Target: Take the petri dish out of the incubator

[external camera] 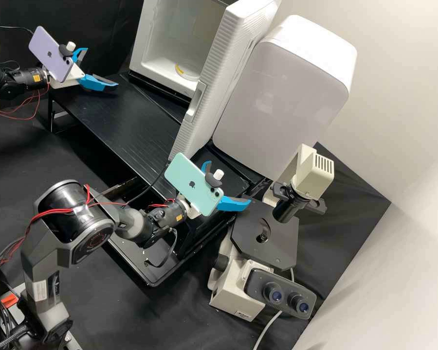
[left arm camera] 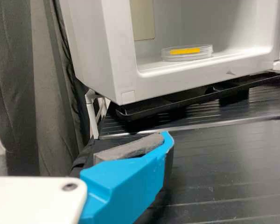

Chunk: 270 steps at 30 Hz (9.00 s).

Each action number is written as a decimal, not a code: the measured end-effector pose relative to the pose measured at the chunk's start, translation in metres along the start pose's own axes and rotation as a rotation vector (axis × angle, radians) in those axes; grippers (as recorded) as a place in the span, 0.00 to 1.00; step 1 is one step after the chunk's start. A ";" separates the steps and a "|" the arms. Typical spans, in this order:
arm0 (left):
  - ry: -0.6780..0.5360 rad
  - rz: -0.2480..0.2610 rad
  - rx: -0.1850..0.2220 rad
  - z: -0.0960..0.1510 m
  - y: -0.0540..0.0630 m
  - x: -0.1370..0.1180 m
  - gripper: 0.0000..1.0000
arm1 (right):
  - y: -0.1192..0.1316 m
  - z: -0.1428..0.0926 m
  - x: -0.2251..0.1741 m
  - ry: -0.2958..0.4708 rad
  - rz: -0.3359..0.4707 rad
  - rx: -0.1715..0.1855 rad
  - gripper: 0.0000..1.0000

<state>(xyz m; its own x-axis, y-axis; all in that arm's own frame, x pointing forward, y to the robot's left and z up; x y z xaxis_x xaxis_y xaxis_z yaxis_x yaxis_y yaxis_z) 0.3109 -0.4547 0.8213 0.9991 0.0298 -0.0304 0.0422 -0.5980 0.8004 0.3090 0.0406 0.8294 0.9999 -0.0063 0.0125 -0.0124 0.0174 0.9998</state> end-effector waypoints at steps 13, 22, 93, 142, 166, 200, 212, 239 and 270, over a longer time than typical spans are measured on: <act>-0.006 -0.001 0.002 0.002 0.000 0.000 1.00 | 0.000 0.000 0.000 0.000 0.000 0.000 1.00; -0.180 -0.024 0.033 0.032 -0.005 -0.002 1.00 | 0.000 0.000 0.000 0.000 0.000 0.000 1.00; -0.280 -0.065 -0.098 0.092 0.047 0.206 1.00 | 0.000 0.000 0.000 0.000 0.000 0.000 1.00; -0.274 0.062 -0.097 0.114 0.022 0.239 1.00 | 0.000 0.000 0.000 0.000 0.000 0.000 1.00; -0.176 0.079 -0.097 0.093 0.026 0.243 1.00 | 0.000 0.000 0.000 0.000 0.000 0.000 1.00; -0.226 0.077 -0.182 0.101 0.028 0.256 1.00 | 0.000 0.000 0.000 0.000 0.000 0.000 1.00; -0.254 0.135 -0.186 0.105 0.041 0.264 1.00 | 0.000 0.000 0.000 0.000 0.000 0.000 1.00; -0.224 -0.050 -0.084 0.117 0.035 0.261 1.00 | 0.000 0.000 0.000 0.000 0.000 0.000 1.00; -0.250 -0.109 -0.035 0.111 0.039 0.248 1.00 | 0.000 0.000 0.000 0.000 0.000 0.000 1.00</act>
<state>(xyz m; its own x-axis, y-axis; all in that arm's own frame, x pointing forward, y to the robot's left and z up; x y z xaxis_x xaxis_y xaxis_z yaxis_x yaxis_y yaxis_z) 0.5611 -0.5594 0.7792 0.9594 -0.1085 -0.2605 0.1535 -0.5737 0.8046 0.3090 0.0406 0.8294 0.9999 -0.0063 0.0125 -0.0124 0.0174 0.9998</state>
